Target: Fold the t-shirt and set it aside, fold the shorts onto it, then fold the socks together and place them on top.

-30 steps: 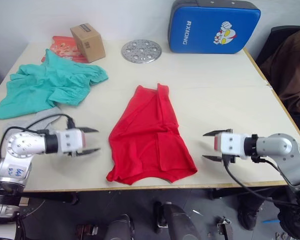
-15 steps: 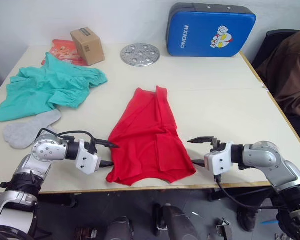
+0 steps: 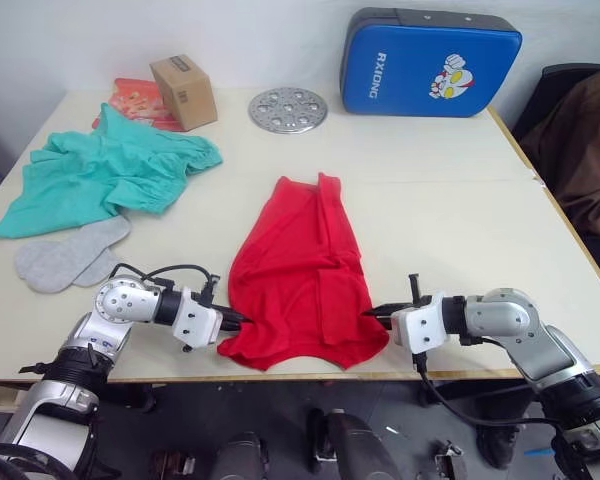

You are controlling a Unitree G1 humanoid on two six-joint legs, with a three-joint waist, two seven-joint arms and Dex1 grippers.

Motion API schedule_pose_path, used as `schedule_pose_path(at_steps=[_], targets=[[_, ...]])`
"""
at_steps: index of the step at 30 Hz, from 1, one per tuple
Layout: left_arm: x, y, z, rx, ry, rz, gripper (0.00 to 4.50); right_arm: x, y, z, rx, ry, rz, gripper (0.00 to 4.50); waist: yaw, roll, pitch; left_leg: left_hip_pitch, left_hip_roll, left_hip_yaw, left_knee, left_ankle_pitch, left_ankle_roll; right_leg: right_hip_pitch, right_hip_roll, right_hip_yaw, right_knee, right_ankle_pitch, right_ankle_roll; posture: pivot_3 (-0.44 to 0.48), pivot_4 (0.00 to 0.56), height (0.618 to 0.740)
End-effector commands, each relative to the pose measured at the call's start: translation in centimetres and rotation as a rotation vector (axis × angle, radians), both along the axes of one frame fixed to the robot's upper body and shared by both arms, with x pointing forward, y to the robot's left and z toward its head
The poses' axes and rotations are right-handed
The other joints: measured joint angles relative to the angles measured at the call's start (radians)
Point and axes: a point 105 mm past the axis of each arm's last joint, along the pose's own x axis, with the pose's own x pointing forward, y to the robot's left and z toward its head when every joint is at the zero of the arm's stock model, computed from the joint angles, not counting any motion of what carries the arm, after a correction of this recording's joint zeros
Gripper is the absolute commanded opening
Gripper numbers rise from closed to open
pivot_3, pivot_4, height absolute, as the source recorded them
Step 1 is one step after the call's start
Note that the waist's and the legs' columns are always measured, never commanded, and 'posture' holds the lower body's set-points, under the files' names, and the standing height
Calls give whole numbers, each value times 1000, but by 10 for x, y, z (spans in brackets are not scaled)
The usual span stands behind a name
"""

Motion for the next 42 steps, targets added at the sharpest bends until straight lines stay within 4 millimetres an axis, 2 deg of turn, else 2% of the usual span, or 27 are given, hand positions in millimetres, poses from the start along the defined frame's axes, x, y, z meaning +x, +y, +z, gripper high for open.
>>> schedule_pose_path(at_steps=[1, 7, 12, 14, 16, 18, 21, 23, 26, 29, 31, 33, 37, 42], targets=[[-9, -6, 14, -50, 136, 16, 0, -11, -2, 21, 106, 154, -56, 18, 3, 0, 0, -1, 0, 0, 0, 0, 0, -1, 0, 0, 0, 0, 0, 0, 150, 740], [-41, -5, 40, -121, 473, 90, 0, -40, 7, 47, 278, 434, -113, 18, -1, 1, 1, -1, 1, 0, 1, 0, 0, -1, 1, 1, 1, -1, 0, 0, 150, 740], [-62, -2, 51, -157, 702, 142, 0, -65, 10, 68, 359, 600, -119, 18, 1, 1, 2, -1, 1, -1, 0, -1, -1, -2, 2, 3, 0, -5, 5, 0, 150, 740], [-63, -1, 57, -197, 762, 175, 0, -72, 8, 77, 382, 659, -116, 18, 2, 1, 2, -2, 1, -1, 1, -1, -1, -1, 3, 4, 0, -5, 6, 0, 150, 740], [-53, 1, 65, -271, 785, 236, 0, -69, 6, 86, 420, 684, -131, 18, 3, 1, 2, -2, 1, -1, 1, -1, -1, -1, 3, 4, 0, -5, 6, 0, 150, 740], [-34, 2, 73, -366, 789, 314, 0, -53, 4, 94, 477, 681, -179, 18, 2, 1, 2, -1, 1, -1, 1, -3, 2, -1, 4, 6, -1, -5, 7, 0, 150, 740], [4, 6, 88, -560, 800, 450, 0, -19, 2, 101, 546, 668, -274, 18, 1, 1, 2, -2, 1, 0, 2, -3, 3, -1, 6, 7, -1, -5, 7, 0, 150, 740], [20, 9, 93, -634, 808, 512, 0, -1, 3, 102, 568, 664, -320, 18, 0, 1, 2, -3, 1, 0, 3, -3, 2, -1, 6, 8, -1, -5, 6, 0, 150, 740], [52, 16, 98, -780, 816, 639, 0, 45, 4, 103, 649, 675, -433, 18, -4, 1, 2, -1, 2, 1, 2, -1, -5, -2, 6, 8, 2, -3, 2, 0, 150, 740], [82, 20, 100, -888, 838, 749, 0, 86, 6, 102, 723, 700, -538, 18, -3, 1, 2, -3, 2, 1, 5, 0, -5, -8, 6, 8, 5, -2, 1, 0, 150, 740], [98, 21, 100, -934, 846, 808, 0, 107, 6, 101, 764, 716, -599, 18, -2, 1, 2, -14, 2, 2, 13, 0, -6, -21, 5, 8, 15, -2, 0, 0, 150, 740], [114, 20, 98, -977, 860, 868, 0, 128, 9, 98, 791, 729, -653, 18, -1, 1, 2, -18, 2, 2, 15, 0, -6, -25, 5, 8, 18, -1, -1, 0, 150, 740], [135, 20, 82, -997, 886, 999, 0, 154, 13, 83, 807, 761, -764, 18, -4, 1, 2, -20, 2, 6, 17, 0, -6, -29, 3, 7, 21, 0, -3, 0, 150, 740], [150, 24, 64, -1029, 918, 1136, 0, 172, 18, 74, 883, 797, -851, 18, -20, 1, 2, -23, 2, 10, 17, 1, -7, -36, 2, 9, 26, 0, -3, 0, 150, 740]])
